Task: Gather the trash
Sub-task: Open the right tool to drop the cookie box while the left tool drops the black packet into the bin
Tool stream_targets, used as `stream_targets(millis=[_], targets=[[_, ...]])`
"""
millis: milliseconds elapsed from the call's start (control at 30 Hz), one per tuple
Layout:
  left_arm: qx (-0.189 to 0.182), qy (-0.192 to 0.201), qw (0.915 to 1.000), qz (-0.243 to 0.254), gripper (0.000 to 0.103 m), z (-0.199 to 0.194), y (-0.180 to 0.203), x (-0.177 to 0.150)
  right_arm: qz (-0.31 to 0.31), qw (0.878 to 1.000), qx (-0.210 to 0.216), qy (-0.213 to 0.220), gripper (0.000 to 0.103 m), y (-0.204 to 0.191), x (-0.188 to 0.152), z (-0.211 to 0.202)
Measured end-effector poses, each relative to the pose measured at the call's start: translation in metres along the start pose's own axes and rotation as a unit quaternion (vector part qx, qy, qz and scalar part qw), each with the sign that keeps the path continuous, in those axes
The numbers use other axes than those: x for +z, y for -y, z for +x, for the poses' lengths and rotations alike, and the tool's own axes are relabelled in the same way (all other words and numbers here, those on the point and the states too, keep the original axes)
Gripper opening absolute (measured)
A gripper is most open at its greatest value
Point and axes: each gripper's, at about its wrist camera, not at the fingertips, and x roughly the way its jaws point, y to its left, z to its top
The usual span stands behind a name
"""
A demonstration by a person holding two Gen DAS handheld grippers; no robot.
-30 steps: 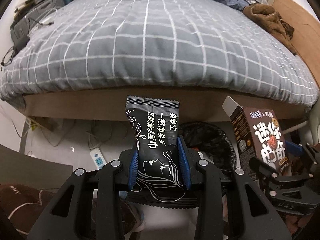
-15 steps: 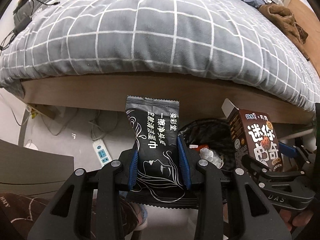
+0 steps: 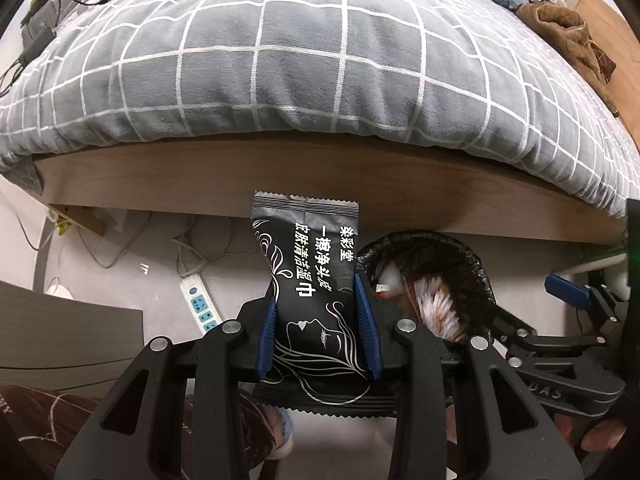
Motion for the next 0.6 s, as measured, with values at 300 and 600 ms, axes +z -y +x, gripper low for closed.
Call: stream_targets(millis=[300,600], targets=[[0.001,-0.006,1.0,0.003,0.035,0.005,0.004,0.0,-0.002,1.0,-0.003,0.007,0.096,0.007,0.009,-0.013],[-0.025,-0.021,0.9985,0.044,0.035,0.022,0.066,0.004,0.031,0.998,-0.034,0.051,0.096,0.065,0.009,-0.043]])
